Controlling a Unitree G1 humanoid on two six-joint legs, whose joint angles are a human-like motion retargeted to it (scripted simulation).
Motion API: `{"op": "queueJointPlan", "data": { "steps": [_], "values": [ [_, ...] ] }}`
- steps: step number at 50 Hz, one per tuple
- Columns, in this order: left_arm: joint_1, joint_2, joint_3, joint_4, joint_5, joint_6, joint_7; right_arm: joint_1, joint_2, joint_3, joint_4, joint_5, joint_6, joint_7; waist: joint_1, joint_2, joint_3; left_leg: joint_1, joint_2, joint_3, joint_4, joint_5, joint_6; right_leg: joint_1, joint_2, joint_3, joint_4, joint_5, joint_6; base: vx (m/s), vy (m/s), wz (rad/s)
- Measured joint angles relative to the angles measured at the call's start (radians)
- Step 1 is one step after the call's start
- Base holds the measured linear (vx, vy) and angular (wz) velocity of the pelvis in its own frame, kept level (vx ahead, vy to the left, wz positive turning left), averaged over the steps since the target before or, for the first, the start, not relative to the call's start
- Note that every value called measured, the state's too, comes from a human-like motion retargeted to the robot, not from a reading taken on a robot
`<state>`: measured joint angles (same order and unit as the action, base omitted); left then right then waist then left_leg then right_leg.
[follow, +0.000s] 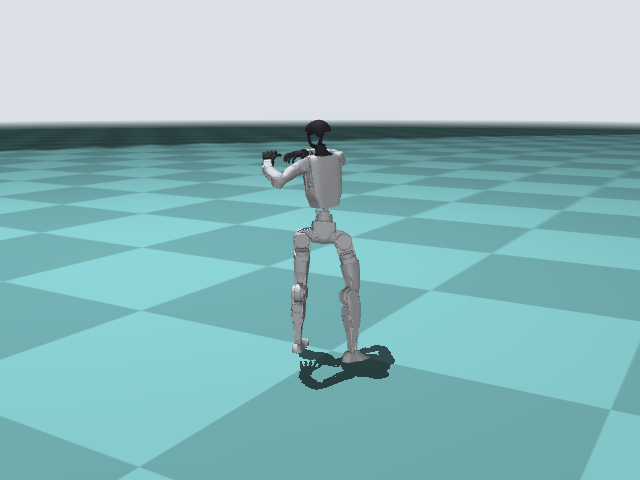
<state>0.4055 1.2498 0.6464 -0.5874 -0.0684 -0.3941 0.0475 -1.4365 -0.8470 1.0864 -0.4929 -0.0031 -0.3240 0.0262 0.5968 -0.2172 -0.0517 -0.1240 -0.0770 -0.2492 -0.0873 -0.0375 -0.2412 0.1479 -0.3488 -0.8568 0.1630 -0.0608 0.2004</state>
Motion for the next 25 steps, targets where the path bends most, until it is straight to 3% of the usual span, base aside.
{"op": "queueJointPlan", "data": {
  "steps": [5, 14, 25],
  "values": [
    [-0.106, 0.038, -0.141, -0.006, -0.01, -0.014, -0.009, 0.032, -0.054, -0.016, 0.002, 0.004, 0.0, -0.003, -0.093, 0.019, -0.006, 0.01, 0.019, 0.074, 0.0, -0.005, 0.002, -0.05, -0.009, 0.093, 0.021, -0.011, 0.002, -0.05, -0.03, -0.9],
    [-0.194, 0.096, -0.276, -0.014, -0.047, -0.021, -0.021, 0.037, -0.026, -0.014, -0.001, 0.011, 0.006, -0.003, -0.172, 0.028, -0.005, 0.032, 0.041, 0.184, 0.0, -0.013, 0.0, -0.099, -0.001, 0.226, -0.002, -0.013, 0.021, -0.03, -0.03, -0.76],
    [-0.188, 0.058, -0.273, 0.025, 0.0, -0.003, -0.041, -0.019, -0.002, 0.042, 0.024, -0.009, 0.003, 0.009, -0.078, -0.007, -0.019, -0.007, 0.016, 0.074, 0.0, -0.002, 0.015, -0.041, 0.015, 0.097, -0.049, -0.014, 0.006, 0.01, 0.01, 0.59]
  ]
}}
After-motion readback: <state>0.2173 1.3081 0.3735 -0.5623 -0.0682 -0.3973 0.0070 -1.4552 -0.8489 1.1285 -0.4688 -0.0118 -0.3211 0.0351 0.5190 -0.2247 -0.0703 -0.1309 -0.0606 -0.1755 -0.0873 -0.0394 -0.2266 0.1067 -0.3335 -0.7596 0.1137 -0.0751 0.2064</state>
